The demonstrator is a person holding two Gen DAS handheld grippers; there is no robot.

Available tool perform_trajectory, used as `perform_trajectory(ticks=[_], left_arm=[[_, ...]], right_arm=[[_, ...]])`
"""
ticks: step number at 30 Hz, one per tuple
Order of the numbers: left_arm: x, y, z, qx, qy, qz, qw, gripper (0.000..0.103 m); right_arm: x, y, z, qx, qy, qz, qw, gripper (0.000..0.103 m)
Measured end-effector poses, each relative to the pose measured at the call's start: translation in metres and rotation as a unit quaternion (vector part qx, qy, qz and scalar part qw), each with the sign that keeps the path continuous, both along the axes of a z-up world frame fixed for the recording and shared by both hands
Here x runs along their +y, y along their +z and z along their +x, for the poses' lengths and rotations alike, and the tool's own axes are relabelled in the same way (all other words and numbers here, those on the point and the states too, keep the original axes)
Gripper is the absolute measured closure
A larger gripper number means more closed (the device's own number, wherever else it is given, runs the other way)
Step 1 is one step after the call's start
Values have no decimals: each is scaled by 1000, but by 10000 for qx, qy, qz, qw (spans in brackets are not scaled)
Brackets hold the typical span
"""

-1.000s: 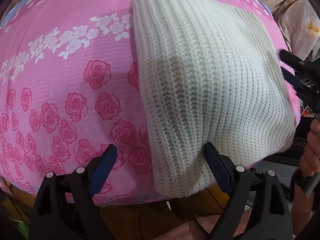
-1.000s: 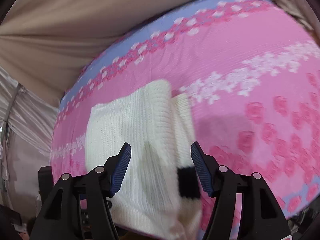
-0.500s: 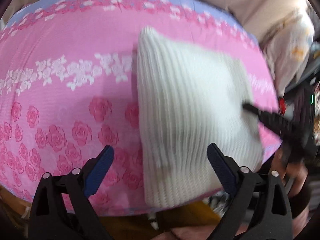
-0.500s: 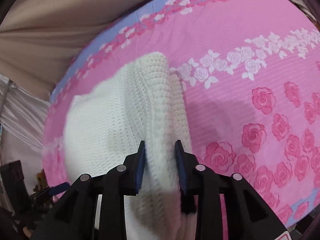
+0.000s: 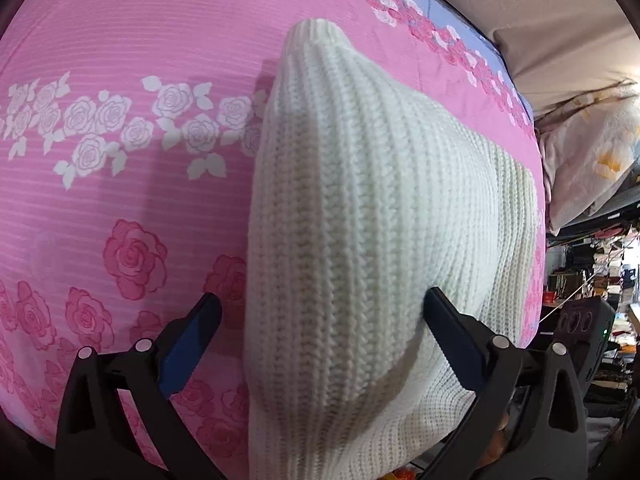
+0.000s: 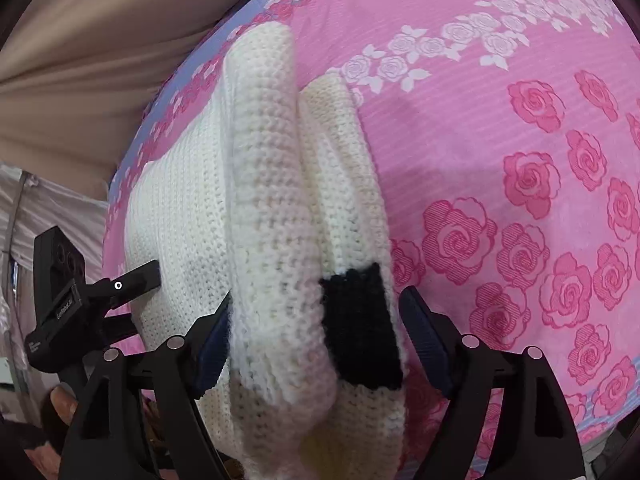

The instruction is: Fold small clothes

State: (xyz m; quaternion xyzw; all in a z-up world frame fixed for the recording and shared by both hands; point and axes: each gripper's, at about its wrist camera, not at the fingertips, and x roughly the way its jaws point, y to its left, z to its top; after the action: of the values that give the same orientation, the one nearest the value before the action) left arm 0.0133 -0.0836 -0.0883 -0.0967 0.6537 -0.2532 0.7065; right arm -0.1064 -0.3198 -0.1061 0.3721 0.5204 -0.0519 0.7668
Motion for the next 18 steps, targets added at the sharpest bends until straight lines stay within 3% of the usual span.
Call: perform_trajectory(ticks=[1,4,5,8,18], left_arm=[[-3,3,1,-33,-85,-2,10000,15],[-18,19,-1,-215,-377,179,9989,35],[-23,26,-3,-304,-477,247,9981,43],[-31,47,-8,-559,-682,365,9954,55],[-54,132,-26,-1322,-1237,-101,9834,60]], right_arm=[[2,0,3,-32,-3,63,10000,39],[0,-2,6,-147,-116,342,9992,61],[-1,1,5,-216,-163,388,9989,63],[1,16,2,-448,-268,404,9978,68],[3,101,-30,-1235,-494,83,9911,69]])
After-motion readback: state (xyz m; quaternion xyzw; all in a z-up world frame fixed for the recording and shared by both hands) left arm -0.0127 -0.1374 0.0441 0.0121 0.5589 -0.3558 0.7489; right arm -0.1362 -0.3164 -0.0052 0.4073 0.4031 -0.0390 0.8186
